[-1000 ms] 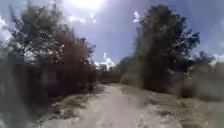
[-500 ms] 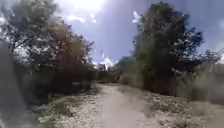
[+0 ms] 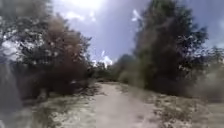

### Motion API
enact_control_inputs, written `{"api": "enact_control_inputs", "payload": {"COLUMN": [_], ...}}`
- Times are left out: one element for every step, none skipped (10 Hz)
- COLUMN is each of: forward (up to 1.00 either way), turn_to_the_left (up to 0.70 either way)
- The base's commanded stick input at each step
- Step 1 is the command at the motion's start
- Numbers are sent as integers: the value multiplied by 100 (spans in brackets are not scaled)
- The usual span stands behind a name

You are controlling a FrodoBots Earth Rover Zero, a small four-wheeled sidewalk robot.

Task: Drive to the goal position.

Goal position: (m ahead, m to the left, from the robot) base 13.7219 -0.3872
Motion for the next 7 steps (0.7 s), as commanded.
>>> {"api": "enact_control_inputs", "payload": {"forward": [85,85,85,85,85,85,85], "turn_to_the_left": [4,4,4,4,4,4,4]}}
